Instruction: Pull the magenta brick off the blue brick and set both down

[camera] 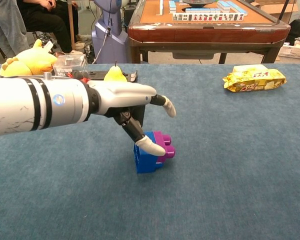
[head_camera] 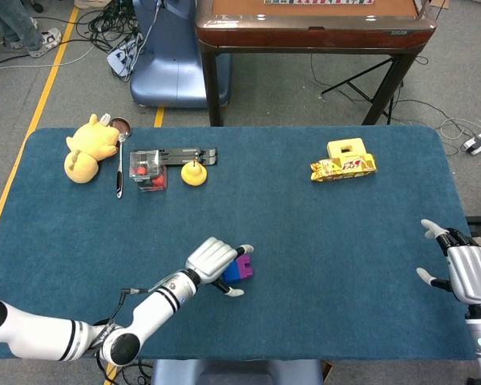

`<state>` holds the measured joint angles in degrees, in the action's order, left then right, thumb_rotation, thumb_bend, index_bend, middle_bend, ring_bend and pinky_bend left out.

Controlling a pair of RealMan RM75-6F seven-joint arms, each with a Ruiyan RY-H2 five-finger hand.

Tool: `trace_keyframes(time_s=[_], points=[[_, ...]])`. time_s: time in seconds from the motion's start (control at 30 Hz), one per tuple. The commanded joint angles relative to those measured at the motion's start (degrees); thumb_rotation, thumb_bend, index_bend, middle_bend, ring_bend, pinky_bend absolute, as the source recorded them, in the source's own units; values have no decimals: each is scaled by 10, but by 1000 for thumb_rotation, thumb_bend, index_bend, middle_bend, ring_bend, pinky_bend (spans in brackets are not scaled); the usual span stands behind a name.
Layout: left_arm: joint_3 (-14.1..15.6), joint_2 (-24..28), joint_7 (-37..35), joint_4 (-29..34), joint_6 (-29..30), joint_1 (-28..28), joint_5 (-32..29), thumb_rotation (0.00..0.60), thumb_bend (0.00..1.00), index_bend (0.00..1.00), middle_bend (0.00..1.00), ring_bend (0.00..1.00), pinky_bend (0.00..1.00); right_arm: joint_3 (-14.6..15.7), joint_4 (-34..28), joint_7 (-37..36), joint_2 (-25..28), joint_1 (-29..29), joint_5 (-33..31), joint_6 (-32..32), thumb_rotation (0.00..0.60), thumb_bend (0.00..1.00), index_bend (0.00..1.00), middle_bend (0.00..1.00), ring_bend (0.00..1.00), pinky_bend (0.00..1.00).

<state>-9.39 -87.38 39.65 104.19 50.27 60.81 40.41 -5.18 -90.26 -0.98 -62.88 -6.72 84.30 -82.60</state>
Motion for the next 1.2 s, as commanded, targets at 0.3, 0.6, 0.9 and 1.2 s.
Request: trace_keyframes(time_s=[0.3,0.6,0.9,1.2], points=[[23,-20,31,-21,23,35,-47,342,0,227,999,905,1000,-2,-7,3,5,-1,1,-2,600,0,206,360,270,440],[25,-31,36,-36,42,49,-84,345,0,234,1000,906,1000,-1,-4,3,3,-3,-1,3,600,0,206,361,271,440],[34,-30,59,-31,55,66,-115,344,0,239,1000,907,1000,2,4,-4,-2,-2,-1,5,600,0,205,361,271,440],[40,-40,80,-38,69,81,-146,346,0,240,1000,907,1000,2,8,-6,-6,-4,-3,9,600,0,206,361,271,440]])
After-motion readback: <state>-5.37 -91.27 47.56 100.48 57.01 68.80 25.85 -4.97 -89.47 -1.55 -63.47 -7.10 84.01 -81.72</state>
